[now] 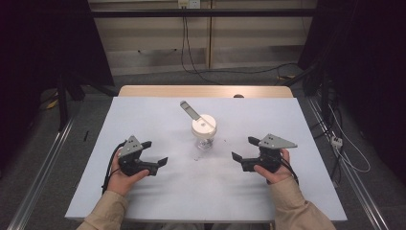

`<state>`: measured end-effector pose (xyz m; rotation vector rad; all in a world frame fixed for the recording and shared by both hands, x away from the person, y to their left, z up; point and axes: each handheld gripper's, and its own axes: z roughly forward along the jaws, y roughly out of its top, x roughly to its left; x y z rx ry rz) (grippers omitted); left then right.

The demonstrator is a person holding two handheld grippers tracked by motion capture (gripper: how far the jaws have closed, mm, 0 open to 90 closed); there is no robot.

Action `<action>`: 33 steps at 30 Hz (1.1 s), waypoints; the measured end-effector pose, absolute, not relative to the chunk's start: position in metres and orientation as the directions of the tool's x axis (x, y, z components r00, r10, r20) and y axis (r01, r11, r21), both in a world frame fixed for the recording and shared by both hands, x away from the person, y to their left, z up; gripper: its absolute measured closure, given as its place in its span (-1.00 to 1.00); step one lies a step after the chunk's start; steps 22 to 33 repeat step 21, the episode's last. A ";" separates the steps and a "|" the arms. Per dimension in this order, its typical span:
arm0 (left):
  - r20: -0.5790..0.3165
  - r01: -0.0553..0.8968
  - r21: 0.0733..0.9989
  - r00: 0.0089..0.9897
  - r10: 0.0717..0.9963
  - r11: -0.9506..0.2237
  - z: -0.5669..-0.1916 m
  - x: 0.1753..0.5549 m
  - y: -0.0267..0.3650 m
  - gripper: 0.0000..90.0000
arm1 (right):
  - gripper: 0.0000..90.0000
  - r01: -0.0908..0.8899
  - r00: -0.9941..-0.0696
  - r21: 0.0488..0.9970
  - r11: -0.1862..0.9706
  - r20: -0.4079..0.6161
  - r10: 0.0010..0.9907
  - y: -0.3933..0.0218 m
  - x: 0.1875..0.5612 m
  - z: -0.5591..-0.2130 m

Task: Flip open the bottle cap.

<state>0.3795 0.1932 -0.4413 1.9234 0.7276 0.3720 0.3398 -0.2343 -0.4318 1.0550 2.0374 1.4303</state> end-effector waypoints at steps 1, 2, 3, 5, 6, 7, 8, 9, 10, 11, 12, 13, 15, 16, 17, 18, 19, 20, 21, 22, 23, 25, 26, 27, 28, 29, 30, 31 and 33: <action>-0.057 0.327 0.892 0.767 0.639 -0.313 -0.441 0.379 0.196 -0.81 | -0.75 0.336 -0.615 0.925 0.176 0.074 0.785 -0.236 0.338 -0.433; -0.059 0.330 0.891 0.764 0.643 -0.311 -0.442 0.378 0.198 -0.81 | -0.76 0.340 -0.611 0.924 0.173 0.078 0.788 -0.238 0.336 -0.433; -0.068 0.338 0.892 0.759 0.648 -0.301 -0.442 0.377 0.199 -0.81 | -0.76 0.343 -0.606 0.924 0.167 0.082 0.791 -0.241 0.334 -0.434; -0.071 0.342 0.890 0.757 0.650 -0.301 -0.443 0.376 0.202 -0.81 | -0.77 0.345 -0.603 0.924 0.166 0.083 0.793 -0.244 0.330 -0.436; -0.069 0.340 0.891 0.755 0.652 -0.300 -0.442 0.376 0.203 -0.81 | -0.78 0.347 -0.603 0.923 0.165 0.084 0.793 -0.246 0.328 -0.437; -0.072 0.343 0.891 0.755 0.652 -0.298 -0.442 0.376 0.204 -0.81 | -0.78 0.344 -0.604 0.923 0.173 0.076 0.794 -0.247 0.326 -0.438; -0.070 0.338 0.893 0.757 0.650 -0.298 -0.442 0.376 0.204 -0.81 | -0.78 0.342 -0.605 0.922 0.180 0.069 0.793 -0.248 0.325 -0.438; -0.066 0.336 0.892 0.758 0.649 -0.301 -0.442 0.375 0.205 -0.81 | -0.78 0.343 -0.604 0.921 0.184 0.067 0.794 -0.249 0.323 -0.439; -0.065 0.336 0.892 0.758 0.649 -0.302 -0.442 0.375 0.205 -0.81 | -0.78 0.342 -0.602 0.922 0.182 0.066 0.796 -0.251 0.322 -0.439; -0.071 0.338 0.893 0.757 0.649 -0.296 -0.442 0.375 0.205 -0.81 | -0.78 0.342 -0.599 0.922 0.181 0.066 0.798 -0.252 0.320 -0.440; -0.075 0.339 0.894 0.756 0.650 -0.292 -0.442 0.375 0.205 -0.81 | -0.78 0.344 -0.593 0.922 0.177 0.068 0.802 -0.254 0.319 -0.440; -0.079 0.342 0.895 0.755 0.652 -0.287 -0.442 0.375 0.205 -0.81 | -0.78 0.344 -0.591 0.923 0.174 0.069 0.804 -0.255 0.318 -0.441; -0.074 0.339 0.896 0.753 0.653 -0.289 -0.442 0.375 0.207 -0.81 | -0.78 0.343 -0.590 0.924 0.172 0.070 0.804 -0.257 0.316 -0.441; -0.077 0.342 0.895 0.752 0.655 -0.287 -0.442 0.375 0.207 -0.81 | -0.79 0.342 -0.586 0.925 0.166 0.071 0.808 -0.259 0.315 -0.441; -0.078 0.342 0.895 0.751 0.656 -0.285 -0.442 0.375 0.207 -0.81 | -0.79 0.343 -0.586 0.925 0.164 0.074 0.807 -0.259 0.315 -0.441; -0.079 0.343 0.895 0.751 0.655 -0.285 -0.442 0.375 0.207 -0.81 | -0.80 0.342 -0.586 0.925 0.168 0.070 0.807 -0.260 0.314 -0.442; -0.075 0.339 0.896 0.753 0.654 -0.287 -0.441 0.375 0.207 -0.81 | -0.80 0.343 -0.585 0.924 0.168 0.070 0.808 -0.260 0.314 -0.442; -0.074 0.338 0.896 0.752 0.655 -0.287 -0.441 0.375 0.207 -0.81 | -0.80 0.347 -0.584 0.923 0.169 0.072 0.808 -0.260 0.314 -0.443; -0.074 0.338 0.896 0.752 0.655 -0.287 -0.441 0.375 0.207 -0.81 | -0.81 0.347 -0.585 0.922 0.170 0.071 0.808 -0.260 0.315 -0.444; -0.074 0.338 0.896 0.752 0.655 -0.287 -0.441 0.375 0.207 -0.81 | -0.81 0.347 -0.585 0.922 0.170 0.071 0.808 -0.260 0.315 -0.444; -0.074 0.338 0.896 0.752 0.655 -0.287 -0.441 0.375 0.207 -0.81 | -0.81 0.347 -0.585 0.922 0.170 0.071 0.808 -0.260 0.315 -0.444; -0.074 0.338 0.896 0.752 0.655 -0.287 -0.441 0.375 0.207 -0.81 | -0.81 0.347 -0.585 0.922 0.170 0.071 0.808 -0.260 0.315 -0.444; -0.074 0.338 0.896 0.752 0.655 -0.287 -0.441 0.375 0.207 -0.81 | -0.81 0.347 -0.585 0.922 0.170 0.071 0.808 -0.260 0.315 -0.444; -0.074 0.338 0.896 0.752 0.655 -0.287 -0.441 0.375 0.207 -0.81 | -0.81 0.347 -0.585 0.922 0.170 0.071 0.808 -0.260 0.315 -0.444; -0.074 0.338 0.896 0.752 0.655 -0.287 -0.441 0.375 0.207 -0.81 | -0.81 0.347 -0.585 0.922 0.170 0.071 0.808 -0.260 0.315 -0.444; -0.074 0.338 0.896 0.752 0.655 -0.287 -0.441 0.375 0.207 -0.81 | -0.81 0.347 -0.585 0.922 0.170 0.071 0.808 -0.260 0.315 -0.444; -0.074 0.338 0.896 0.752 0.655 -0.287 -0.441 0.375 0.207 -0.81 | -0.81 0.347 -0.585 0.922 0.170 0.071 0.808 -0.260 0.315 -0.444; -0.074 0.338 0.896 0.752 0.655 -0.287 -0.441 0.375 0.207 -0.81 | -0.81 0.347 -0.585 0.922 0.170 0.071 0.808 -0.260 0.315 -0.444; -0.074 0.338 0.896 0.752 0.655 -0.287 -0.441 0.375 0.207 -0.81 | -0.81 0.347 -0.585 0.922 0.170 0.071 0.808 -0.260 0.315 -0.444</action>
